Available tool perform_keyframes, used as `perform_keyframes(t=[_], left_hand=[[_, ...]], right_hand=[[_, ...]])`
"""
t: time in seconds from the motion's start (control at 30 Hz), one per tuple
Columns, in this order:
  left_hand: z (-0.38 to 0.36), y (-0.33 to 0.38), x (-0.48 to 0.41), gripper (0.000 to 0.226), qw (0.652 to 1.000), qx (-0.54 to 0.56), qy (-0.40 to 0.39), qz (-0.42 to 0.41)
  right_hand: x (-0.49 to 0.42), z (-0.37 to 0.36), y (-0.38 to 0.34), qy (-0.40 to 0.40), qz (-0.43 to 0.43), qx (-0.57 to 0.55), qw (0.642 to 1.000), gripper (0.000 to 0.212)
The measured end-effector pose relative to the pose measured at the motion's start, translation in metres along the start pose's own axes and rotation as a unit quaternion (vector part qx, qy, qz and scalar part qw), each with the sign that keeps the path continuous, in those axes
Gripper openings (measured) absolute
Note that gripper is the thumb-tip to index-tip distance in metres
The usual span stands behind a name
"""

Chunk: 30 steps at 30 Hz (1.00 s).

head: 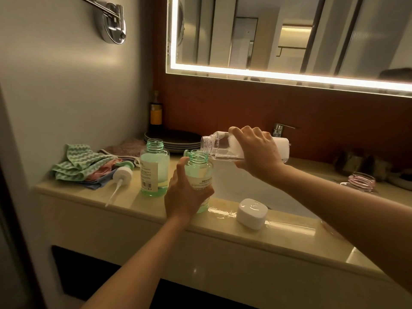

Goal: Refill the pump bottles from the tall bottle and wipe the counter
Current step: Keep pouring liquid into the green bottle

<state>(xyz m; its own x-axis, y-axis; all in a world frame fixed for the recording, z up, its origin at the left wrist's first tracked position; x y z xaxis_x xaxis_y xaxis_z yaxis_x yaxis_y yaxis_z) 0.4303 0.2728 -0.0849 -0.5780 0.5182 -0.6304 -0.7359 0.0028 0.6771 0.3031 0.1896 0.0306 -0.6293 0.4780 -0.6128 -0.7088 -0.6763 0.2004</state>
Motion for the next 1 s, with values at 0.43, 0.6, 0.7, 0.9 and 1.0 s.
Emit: perform_keyframes(t=[0.43,0.6,0.7,0.9,1.0], left_hand=[[-0.0004,-0.0013,0.0004,0.093,1.000,0.007,-0.001,0.003],[-0.0004,-0.0009,0.0003,0.094,1.000,0.006,-0.004,0.004],[-0.0001,-0.0008,0.0002,0.094,1.000,0.004,-0.002,0.003],[-0.0005,-0.0005,0.0004,0.093,1.000,0.005,-0.004,0.002],[0.0000,-0.0011,0.0009,0.093,1.000,0.004,-0.005,0.004]], right_hand=[[-0.0016,0.0004,-0.0011,-0.005,0.003,0.008,1.000,0.070],[-0.0016,0.0016,-0.0017,-0.006,0.005,0.008,1.000,0.070],[-0.0019,0.0026,-0.0019,-0.004,0.007,0.010,1.000,0.070],[-0.0021,0.0030,-0.0020,-0.005,0.007,0.015,1.000,0.071],[-0.0016,0.0035,-0.0028,-0.007,0.008,0.013,1.000,0.070]])
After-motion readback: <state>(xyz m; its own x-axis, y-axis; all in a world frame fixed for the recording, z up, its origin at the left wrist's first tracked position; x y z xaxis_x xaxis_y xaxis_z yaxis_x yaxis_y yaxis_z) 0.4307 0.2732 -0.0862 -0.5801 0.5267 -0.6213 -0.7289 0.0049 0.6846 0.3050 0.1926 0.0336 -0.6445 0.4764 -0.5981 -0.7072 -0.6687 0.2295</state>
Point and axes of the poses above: each hand's wrist, its own x-axis away from the middle knuckle, its own z-axis out of the back of the hand, y = z × x, the point moved 8 cm from there along -x, towards the middle knuckle, and after that the axes turned 5 degrees about -z, right-handed, at the moved point
